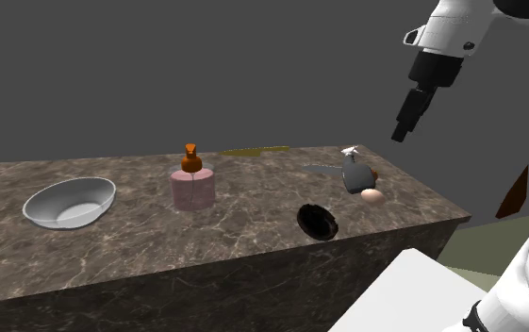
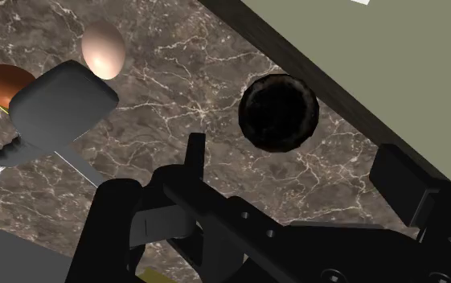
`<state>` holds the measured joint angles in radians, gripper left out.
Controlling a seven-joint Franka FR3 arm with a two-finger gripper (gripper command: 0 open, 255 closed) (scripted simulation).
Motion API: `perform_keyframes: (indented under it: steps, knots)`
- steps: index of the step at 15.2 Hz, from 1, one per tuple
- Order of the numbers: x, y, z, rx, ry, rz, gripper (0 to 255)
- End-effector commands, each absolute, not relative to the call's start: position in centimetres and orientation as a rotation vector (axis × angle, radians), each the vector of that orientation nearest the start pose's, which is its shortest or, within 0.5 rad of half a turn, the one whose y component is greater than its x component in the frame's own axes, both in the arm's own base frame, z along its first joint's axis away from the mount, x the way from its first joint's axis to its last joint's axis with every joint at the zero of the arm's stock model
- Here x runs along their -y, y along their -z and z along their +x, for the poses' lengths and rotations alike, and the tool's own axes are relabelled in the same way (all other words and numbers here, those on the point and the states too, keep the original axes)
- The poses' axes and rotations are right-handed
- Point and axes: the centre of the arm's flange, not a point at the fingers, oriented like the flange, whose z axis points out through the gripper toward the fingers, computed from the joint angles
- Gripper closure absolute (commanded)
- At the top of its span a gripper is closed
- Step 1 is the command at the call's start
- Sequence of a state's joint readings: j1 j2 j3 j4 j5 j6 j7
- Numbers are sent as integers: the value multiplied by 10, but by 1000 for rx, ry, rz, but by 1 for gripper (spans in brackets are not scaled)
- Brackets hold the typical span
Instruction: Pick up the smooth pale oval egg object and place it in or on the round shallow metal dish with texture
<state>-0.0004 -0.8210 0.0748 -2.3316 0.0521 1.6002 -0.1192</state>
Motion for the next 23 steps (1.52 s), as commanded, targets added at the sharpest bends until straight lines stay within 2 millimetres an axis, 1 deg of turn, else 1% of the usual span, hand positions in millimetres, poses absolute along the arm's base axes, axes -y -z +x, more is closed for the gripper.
perform_keyframes:
  steps: [1, 12, 23]
  knots:
    - [-36, -614, 299, 272, 138, -3132, 0]
    - [60, -503, 321, 303, 181, -3092, 0]
    - [151, -389, 349, 333, 223, -3052, 0]
